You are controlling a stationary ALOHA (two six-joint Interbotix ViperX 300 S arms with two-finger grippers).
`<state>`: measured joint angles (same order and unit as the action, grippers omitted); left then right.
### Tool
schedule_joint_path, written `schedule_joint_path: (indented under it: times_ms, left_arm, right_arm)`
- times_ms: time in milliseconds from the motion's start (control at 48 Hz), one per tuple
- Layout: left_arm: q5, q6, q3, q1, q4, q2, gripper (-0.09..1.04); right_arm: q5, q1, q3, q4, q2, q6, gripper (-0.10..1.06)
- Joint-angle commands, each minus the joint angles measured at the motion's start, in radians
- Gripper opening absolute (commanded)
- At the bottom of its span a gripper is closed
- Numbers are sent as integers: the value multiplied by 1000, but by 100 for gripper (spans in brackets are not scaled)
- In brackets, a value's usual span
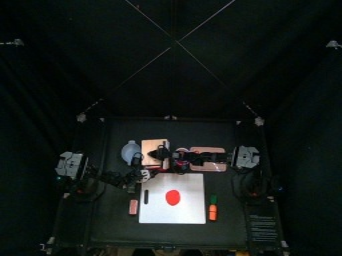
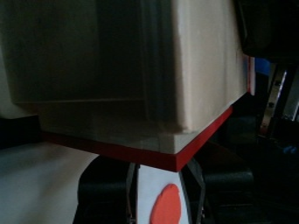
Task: Get the cutter from the drawer then cut the dough then place the extra dough in the bowl
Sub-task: Open the drawer
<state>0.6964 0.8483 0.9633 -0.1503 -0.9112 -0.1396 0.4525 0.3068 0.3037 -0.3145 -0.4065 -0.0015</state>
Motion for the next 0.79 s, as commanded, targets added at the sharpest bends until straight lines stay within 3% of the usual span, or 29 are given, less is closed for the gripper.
schedule_joint_path:
  times_ms: [21,792]
  left_arm:
    - [-8,-3,-14,-38,6,9,50]
    - [-60,0,-40,-147,3,20,50]
  right_arm:
    - [-25,6,-21,-2,3,-3,-6]
    - [-63,40,-71,-2,-40,-3,-6]
